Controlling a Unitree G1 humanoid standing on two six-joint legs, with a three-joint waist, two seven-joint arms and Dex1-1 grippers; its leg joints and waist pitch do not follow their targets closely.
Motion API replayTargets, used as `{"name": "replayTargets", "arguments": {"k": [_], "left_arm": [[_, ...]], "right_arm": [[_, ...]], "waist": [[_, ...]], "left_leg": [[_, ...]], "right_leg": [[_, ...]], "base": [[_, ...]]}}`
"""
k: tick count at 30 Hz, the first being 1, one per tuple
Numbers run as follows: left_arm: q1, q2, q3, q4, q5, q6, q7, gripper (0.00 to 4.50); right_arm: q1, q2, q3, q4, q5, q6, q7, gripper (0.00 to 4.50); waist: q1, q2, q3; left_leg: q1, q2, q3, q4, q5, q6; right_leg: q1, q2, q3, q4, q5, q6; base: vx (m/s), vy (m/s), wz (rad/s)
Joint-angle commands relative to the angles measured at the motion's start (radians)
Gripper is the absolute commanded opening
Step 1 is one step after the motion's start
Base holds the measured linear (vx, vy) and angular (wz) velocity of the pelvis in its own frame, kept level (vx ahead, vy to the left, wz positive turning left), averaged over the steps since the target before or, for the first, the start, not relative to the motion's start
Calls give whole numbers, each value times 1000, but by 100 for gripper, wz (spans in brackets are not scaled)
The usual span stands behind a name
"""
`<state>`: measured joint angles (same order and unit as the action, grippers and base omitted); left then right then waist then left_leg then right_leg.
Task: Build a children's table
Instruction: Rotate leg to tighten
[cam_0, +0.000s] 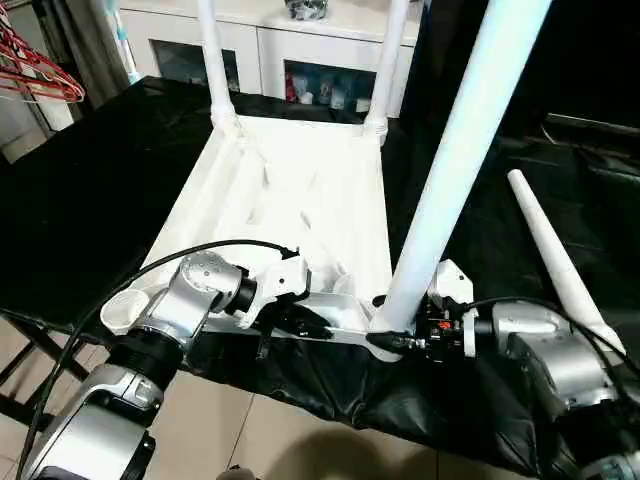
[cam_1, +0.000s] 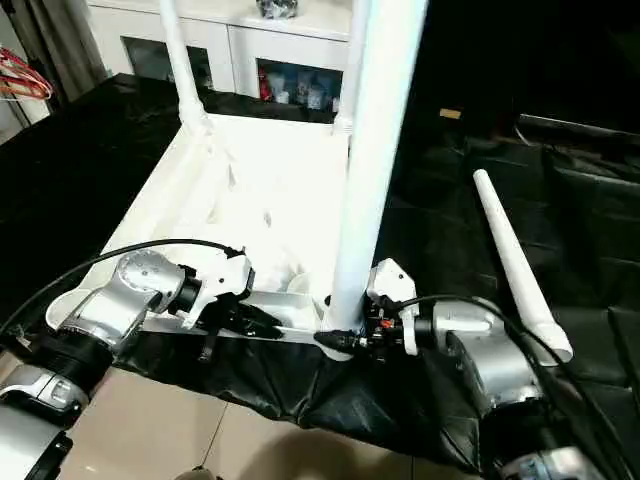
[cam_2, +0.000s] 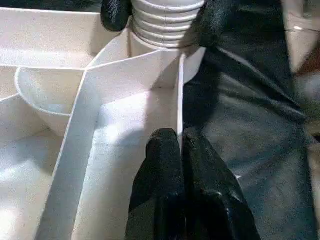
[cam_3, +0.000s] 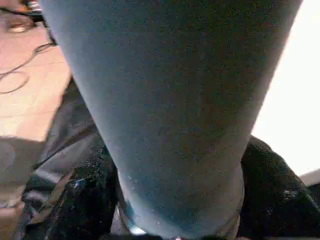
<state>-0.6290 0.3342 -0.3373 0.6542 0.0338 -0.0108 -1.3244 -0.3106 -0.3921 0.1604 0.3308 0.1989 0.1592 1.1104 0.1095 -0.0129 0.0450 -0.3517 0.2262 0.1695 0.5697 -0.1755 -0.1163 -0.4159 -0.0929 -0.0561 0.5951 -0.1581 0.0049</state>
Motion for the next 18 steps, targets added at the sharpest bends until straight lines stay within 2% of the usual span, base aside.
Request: {"name": "replayTargets", "arguments": {"k": [1, 2, 3, 4, 6, 7, 8, 9, 12, 14, 16, 18], "left_arm": [[-41, -59, 18, 1, -3, 22, 102, 0], [-59, -82, 27, 17, 7, 49, 159, 0], [-72, -102, 36, 25, 8, 69, 196, 0], [-83, -121, 43, 32, 7, 85, 229, 0], [-96, -142, 44, 42, 18, 99, 271, 0], [-115, -171, 39, 61, 38, 114, 332, 0], [-123, -186, 39, 71, 44, 126, 360, 0], [-137, -219, 41, 97, 59, 144, 430, 0], [-154, -264, 40, 137, 89, 154, 526, 0], [-156, -274, 42, 143, 92, 157, 545, 0], [-162, -297, 43, 156, 97, 163, 580, 0], [-165, -302, 39, 160, 99, 155, 583, 0]], "right_arm": [[-12, 61, 9, 35, -9, 34, -99, 272], [-28, 100, -23, 68, -8, 33, -181, 272], [-41, 127, -41, 95, -20, 29, -250, 272], [-53, 151, -55, 118, -33, 26, -314, 272], [-67, 179, -69, 145, -45, 23, -384, 272], [-87, 222, -89, 182, -60, 24, -488, 272], [-95, 242, -95, 199, -64, 24, -531, 272], [-114, 282, -100, 234, -89, 14, -629, 272], [-154, 346, -118, 305, -127, -1, -790, 272], [-160, 356, -115, 316, -137, -12, -813, 272], [-176, 383, -109, 341, -158, -60, -838, 272], [-182, 392, -119, 342, -140, -76, -811, 272]], "waist": [[-5, -5, -56], [-11, -6, -54], [-12, -6, -56], [-19, -8, -55], [-26, -6, -55], [-32, -8, -57], [-34, -6, -55], [-36, -2, -58], [-42, -3, -59], [-44, -1, -61], [-44, 0, -62], [-44, -1, -64]], "left_leg": [[-2, -6, 14, -67, -288, 31], [1, -10, 13, -68, -309, 17], [3, -11, 12, -68, -313, 13], [-2, -11, 10, -70, -305, 7], [-6, -14, 7, -70, -303, 2], [-10, -17, 7, -69, -291, 2], [-8, -18, 7, -69, -294, 3], [-4, -18, 8, -66, -289, 4], [-3, -18, 10, -65, -278, 6], [-6, -18, 9, -67, -274, 9], [-6, -16, 11, -65, -272, 18], [-7, -17, 12, -64, -267, 26]], "right_leg": [[52, -31, 26, -77, -362, -170], [47, -31, 23, -86, -429, -148], [47, -33, 22, -87, -446, -142], [49, -32, 22, -86, -453, -134], [51, -32, 19, -89, -476, -120], [52, -33, 17, -94, -498, -101], [49, -32, 17, -97, -507, -98], [46, -31, 18, -97, -491, -102], [45, -28, 18, -93, -434, -126], [50, -26, 17, -89, -401, -134], [50, -26, 20, -84, -341, -155], [54, -24, 20, -81, -310, -166]], "base": [[0, 0, 0], [0, 0, 0], [0, 0, 0], [0, 0, 0], [0, 0, 0], [0, 0, 0], [0, 0, 0], [0, 0, 0], [0, 0, 0], [0, 0, 0], [0, 0, 0], [0, 0, 0]]}}
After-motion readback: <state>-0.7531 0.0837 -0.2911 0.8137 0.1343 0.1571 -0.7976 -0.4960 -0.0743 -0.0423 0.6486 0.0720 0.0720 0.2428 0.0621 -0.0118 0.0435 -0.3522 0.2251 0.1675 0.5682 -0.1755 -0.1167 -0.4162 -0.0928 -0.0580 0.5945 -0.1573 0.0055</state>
